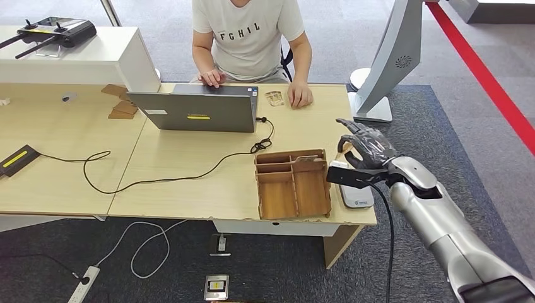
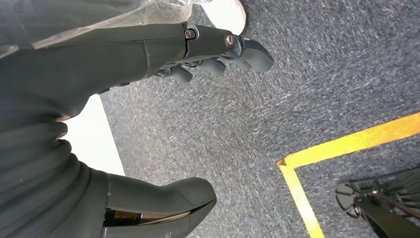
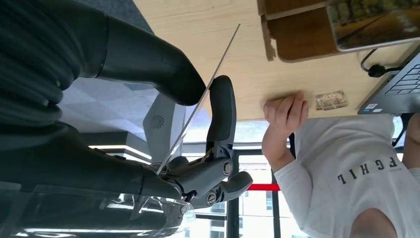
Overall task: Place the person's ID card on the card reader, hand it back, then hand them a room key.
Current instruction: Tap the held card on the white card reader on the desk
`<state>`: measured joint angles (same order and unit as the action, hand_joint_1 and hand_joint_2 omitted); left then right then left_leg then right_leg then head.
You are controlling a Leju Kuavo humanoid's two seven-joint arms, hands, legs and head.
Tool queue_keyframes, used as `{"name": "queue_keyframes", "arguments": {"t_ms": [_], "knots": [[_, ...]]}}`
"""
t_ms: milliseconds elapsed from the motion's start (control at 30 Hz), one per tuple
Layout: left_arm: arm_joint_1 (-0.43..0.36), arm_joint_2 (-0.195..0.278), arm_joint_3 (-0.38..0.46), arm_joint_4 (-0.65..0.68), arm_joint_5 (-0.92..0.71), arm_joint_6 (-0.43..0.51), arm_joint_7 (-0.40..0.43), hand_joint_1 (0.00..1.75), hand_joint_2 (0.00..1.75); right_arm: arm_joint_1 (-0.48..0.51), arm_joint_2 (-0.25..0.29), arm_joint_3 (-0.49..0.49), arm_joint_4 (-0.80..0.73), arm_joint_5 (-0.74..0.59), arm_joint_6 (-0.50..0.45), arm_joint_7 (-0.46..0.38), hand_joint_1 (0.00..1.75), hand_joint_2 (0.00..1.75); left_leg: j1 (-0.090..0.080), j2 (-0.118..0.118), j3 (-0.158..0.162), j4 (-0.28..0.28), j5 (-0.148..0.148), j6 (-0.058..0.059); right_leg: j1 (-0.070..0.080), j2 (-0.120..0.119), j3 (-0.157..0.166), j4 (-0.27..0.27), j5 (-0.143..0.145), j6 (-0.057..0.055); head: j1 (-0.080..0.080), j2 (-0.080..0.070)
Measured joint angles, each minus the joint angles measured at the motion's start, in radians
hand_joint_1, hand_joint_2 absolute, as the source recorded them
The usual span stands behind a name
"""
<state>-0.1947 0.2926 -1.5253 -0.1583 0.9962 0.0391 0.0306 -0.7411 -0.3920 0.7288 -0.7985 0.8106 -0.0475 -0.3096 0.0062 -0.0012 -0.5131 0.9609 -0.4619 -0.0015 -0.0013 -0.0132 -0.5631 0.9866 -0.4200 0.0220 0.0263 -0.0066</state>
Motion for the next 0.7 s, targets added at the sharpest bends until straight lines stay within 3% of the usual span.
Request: {"name": "queue_keyframes", "arguments": {"t_ms": [267,700], "knots": [[0.000,0.000,0.017,0.000,0.012,0.015,0.007,0.00,1.75,-0.012,0.036,0.017,0.136,-0.034,-0.023,-0.032,1.75,1.75,0.000,0.000,0.000,0.000,0.000,0.000,0.000,0.000,0.000,0.000,0.000,0.000,0.000,0.000],[0.002,-0.001,0.021,0.000,0.026,0.027,0.010,0.00,1.75,-0.089,0.002,0.019,0.336,-0.034,-0.016,-0.019,1.75,1.75,-0.001,0.000,0.000,0.000,0.000,0.000,-0.001,0.000,0.000,0.000,0.000,0.000,0.000,0.000]]}}
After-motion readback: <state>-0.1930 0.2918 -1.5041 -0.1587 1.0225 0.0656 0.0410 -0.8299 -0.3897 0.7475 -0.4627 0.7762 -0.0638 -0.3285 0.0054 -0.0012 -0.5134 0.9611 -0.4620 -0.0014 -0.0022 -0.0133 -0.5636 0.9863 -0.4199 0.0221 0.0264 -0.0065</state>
